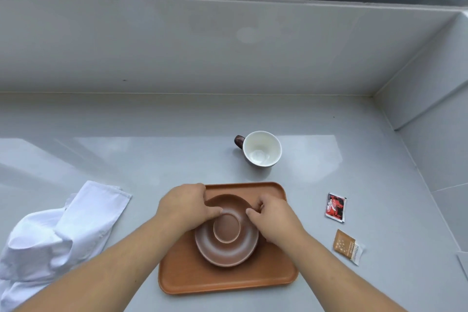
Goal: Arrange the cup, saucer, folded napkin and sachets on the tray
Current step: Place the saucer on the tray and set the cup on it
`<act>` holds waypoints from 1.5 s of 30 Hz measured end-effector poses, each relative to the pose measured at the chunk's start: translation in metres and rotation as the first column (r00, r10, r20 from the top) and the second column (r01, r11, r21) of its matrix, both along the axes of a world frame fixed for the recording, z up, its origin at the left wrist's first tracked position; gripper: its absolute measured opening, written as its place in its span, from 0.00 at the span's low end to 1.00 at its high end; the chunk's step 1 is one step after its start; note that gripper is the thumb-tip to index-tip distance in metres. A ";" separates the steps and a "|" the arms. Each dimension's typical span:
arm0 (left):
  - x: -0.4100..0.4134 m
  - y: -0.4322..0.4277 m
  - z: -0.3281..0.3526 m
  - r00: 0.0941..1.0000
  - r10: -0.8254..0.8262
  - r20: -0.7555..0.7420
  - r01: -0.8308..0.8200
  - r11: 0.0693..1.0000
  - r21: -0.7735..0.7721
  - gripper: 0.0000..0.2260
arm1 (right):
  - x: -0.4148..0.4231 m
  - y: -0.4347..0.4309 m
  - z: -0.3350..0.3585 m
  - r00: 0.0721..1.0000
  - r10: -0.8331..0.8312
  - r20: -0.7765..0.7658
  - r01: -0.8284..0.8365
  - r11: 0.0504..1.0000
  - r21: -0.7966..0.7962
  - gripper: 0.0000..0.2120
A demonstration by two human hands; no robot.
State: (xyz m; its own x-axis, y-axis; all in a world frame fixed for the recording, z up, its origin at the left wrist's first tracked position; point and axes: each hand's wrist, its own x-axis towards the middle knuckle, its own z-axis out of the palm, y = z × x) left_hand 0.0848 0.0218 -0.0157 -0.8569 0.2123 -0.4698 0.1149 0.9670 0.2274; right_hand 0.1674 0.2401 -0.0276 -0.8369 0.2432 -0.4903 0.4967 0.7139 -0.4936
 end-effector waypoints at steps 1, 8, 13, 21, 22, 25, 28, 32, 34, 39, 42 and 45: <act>-0.008 0.006 0.004 0.999 0.012 -0.033 -0.012 1.000 0.015 0.23 | -0.005 0.007 0.003 0.999 -0.041 -0.018 0.041 0.999 -0.019 0.11; -0.066 0.060 0.015 0.979 0.008 -0.202 0.037 0.975 0.219 0.25 | -0.045 0.052 0.014 0.907 -0.392 -0.154 0.357 0.909 -0.214 0.05; -0.095 0.094 0.011 0.983 -0.047 -0.180 0.085 0.973 0.215 0.27 | -0.073 0.065 0.010 0.912 -0.407 -0.043 0.373 0.869 -0.326 0.17; -0.099 0.099 -0.004 0.990 -0.042 -0.134 0.072 0.971 0.227 0.12 | -0.096 0.058 0.007 0.943 -0.331 0.036 0.323 0.885 -0.336 0.11; -0.097 0.096 -0.004 0.991 -0.033 -0.131 0.063 0.969 0.238 0.11 | -0.098 0.056 0.008 0.944 -0.328 0.037 0.321 0.888 -0.328 0.11; -0.088 0.081 0.003 0.992 0.007 -0.123 0.029 0.957 0.288 0.09 | -0.097 0.048 0.018 0.951 -0.310 0.022 0.301 0.899 -0.318 0.13; -0.070 0.061 0.013 0.991 0.030 -0.129 0.011 0.951 0.309 0.08 | -0.084 0.034 0.031 0.960 -0.280 0.000 0.266 0.911 -0.314 0.13; -0.034 0.032 0.025 0.993 0.049 -0.110 -0.011 0.947 0.321 0.09 | -0.055 0.010 0.047 0.977 -0.214 -0.008 0.205 0.943 -0.261 0.13; -0.018 0.020 0.027 0.993 0.059 -0.099 -0.024 0.946 0.323 0.10 | -0.042 -0.001 0.050 0.981 -0.195 -0.005 0.188 0.951 -0.244 0.12; 0.025 -0.006 0.026 0.993 0.080 -0.083 -0.049 0.947 0.319 0.07 | -0.007 -0.026 0.049 0.989 -0.150 0.002 0.148 0.969 -0.196 0.12; 0.045 -0.019 0.021 0.995 0.056 -0.076 -0.031 0.952 0.303 0.06 | 0.011 -0.037 0.045 0.992 -0.126 0.020 0.127 0.974 -0.190 0.16; 0.059 -0.028 0.014 0.997 0.057 -0.060 -0.038 0.957 0.286 0.06 | 0.025 -0.043 0.042 0.994 -0.103 0.045 0.109 0.980 -0.166 0.17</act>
